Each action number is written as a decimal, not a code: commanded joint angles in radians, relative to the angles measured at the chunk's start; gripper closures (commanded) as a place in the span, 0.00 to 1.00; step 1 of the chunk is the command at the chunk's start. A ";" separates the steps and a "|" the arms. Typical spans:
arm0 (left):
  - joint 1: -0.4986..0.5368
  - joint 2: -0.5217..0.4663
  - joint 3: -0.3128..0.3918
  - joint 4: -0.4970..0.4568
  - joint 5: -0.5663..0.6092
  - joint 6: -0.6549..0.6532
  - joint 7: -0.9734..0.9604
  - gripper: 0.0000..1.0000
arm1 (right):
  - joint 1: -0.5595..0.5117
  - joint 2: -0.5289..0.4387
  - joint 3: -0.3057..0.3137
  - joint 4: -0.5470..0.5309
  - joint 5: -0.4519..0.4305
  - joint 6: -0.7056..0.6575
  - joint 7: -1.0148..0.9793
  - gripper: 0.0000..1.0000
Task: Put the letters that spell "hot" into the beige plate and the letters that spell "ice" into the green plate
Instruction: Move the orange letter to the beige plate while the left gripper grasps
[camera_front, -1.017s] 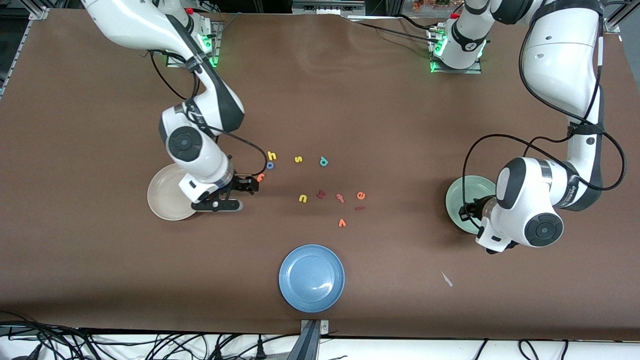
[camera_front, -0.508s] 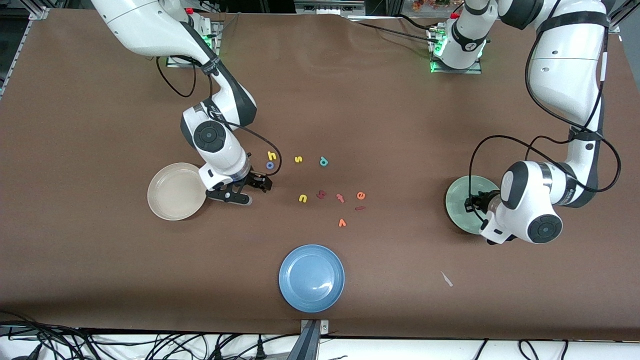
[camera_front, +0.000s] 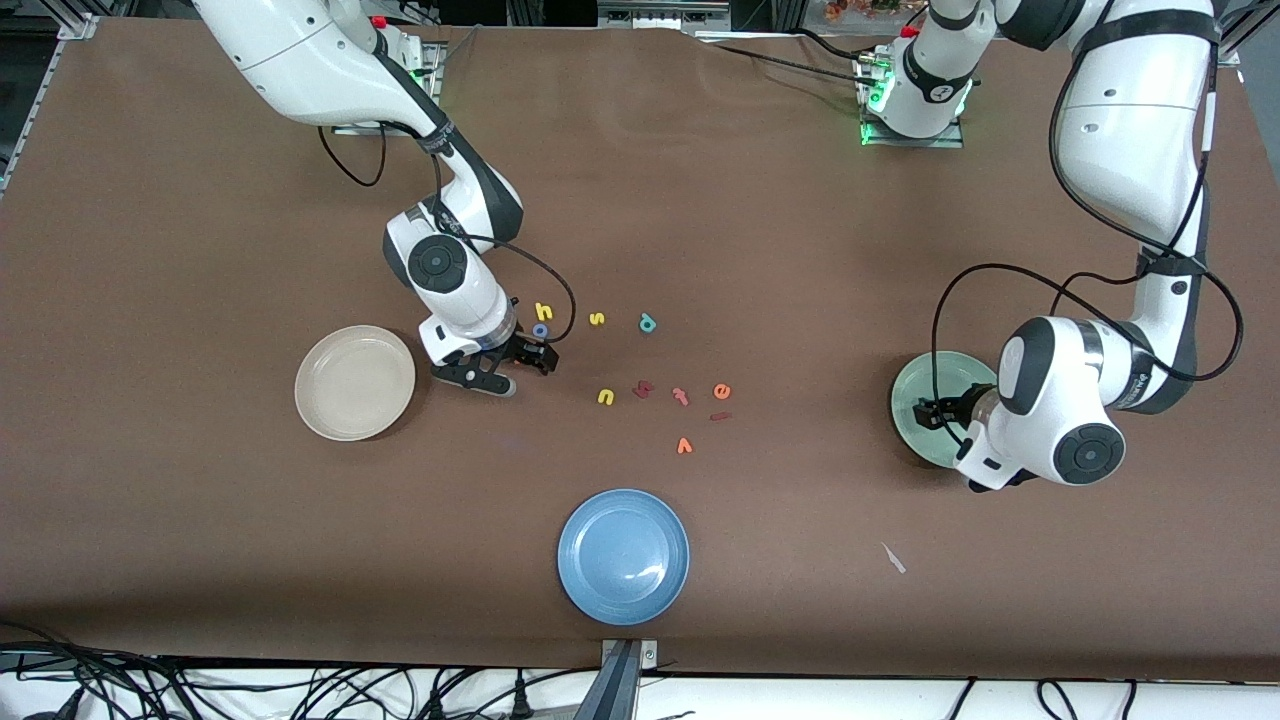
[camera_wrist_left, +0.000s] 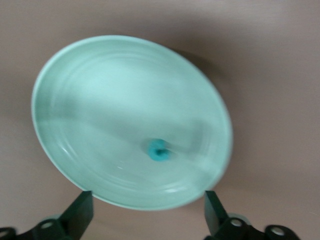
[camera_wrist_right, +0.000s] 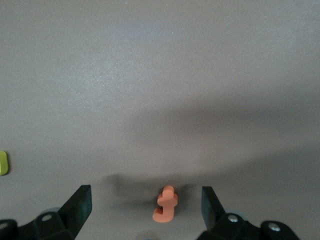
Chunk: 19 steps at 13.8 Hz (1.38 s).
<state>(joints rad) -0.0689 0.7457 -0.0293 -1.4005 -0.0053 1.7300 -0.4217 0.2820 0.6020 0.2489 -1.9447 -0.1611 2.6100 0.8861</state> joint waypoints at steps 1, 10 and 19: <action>-0.058 -0.022 -0.044 0.009 -0.039 0.019 -0.165 0.00 | -0.011 0.001 0.015 -0.022 -0.026 0.031 0.028 0.05; -0.331 0.104 -0.052 0.023 -0.104 0.514 -0.488 0.07 | -0.012 -0.005 0.015 -0.079 -0.051 0.050 0.028 0.49; -0.390 0.141 -0.052 0.025 -0.102 0.545 -0.485 0.40 | -0.056 -0.080 -0.003 -0.053 -0.044 -0.045 -0.135 0.91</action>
<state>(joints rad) -0.4414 0.8731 -0.0948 -1.3893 -0.0865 2.2564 -0.9155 0.2731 0.5789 0.2513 -1.9987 -0.1939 2.6360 0.8506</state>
